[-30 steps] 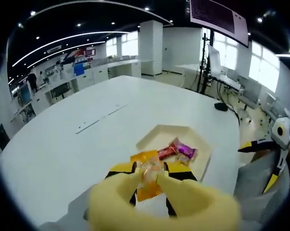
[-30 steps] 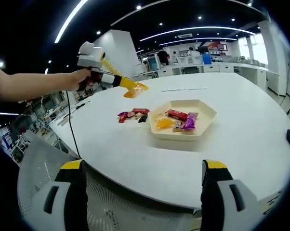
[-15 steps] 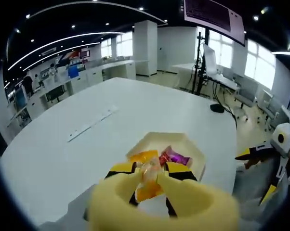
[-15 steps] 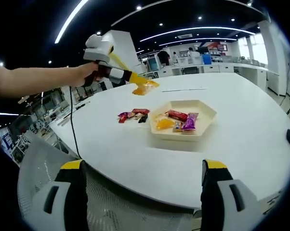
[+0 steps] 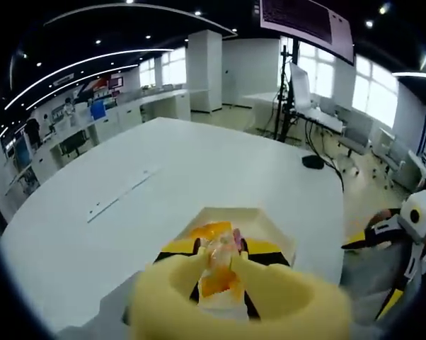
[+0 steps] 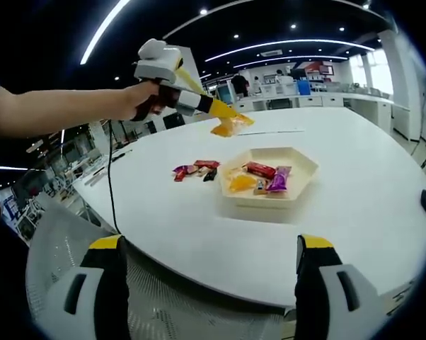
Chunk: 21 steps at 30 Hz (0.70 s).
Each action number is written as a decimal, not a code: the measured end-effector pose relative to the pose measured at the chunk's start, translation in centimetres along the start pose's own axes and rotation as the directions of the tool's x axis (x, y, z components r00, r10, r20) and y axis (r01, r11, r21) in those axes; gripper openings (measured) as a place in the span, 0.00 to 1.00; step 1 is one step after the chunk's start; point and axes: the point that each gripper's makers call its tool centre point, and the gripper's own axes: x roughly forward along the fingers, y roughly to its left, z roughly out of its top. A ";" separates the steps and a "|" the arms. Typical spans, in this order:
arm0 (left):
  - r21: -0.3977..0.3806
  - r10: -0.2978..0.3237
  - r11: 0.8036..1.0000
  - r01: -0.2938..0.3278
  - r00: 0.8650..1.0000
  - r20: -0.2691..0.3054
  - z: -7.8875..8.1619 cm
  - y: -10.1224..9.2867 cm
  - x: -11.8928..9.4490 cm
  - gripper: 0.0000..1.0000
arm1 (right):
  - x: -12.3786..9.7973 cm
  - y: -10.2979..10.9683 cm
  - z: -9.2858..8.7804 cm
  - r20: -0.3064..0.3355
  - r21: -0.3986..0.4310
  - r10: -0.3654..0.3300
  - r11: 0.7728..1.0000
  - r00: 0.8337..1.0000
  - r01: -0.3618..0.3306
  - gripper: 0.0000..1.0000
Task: Place the target food into the container with the food tongs after gripping and lifting it, then release it inside without dropping or visibly crushing the food.
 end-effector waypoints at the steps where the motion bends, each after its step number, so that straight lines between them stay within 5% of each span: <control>1: 0.005 -0.001 1.000 0.001 1.000 -0.002 0.0 -0.1 0.2 0.19 | 0.0 0.0 0.0 0.001 0.000 0.000 1.000 1.000 0.000 0.99; 21: 0.010 -0.039 0.999 0.039 0.999 -0.016 0.4 -1.6 2.2 0.19 | -0.3 -0.8 0.8 0.051 -0.021 -0.053 0.998 0.997 0.054 1.00</control>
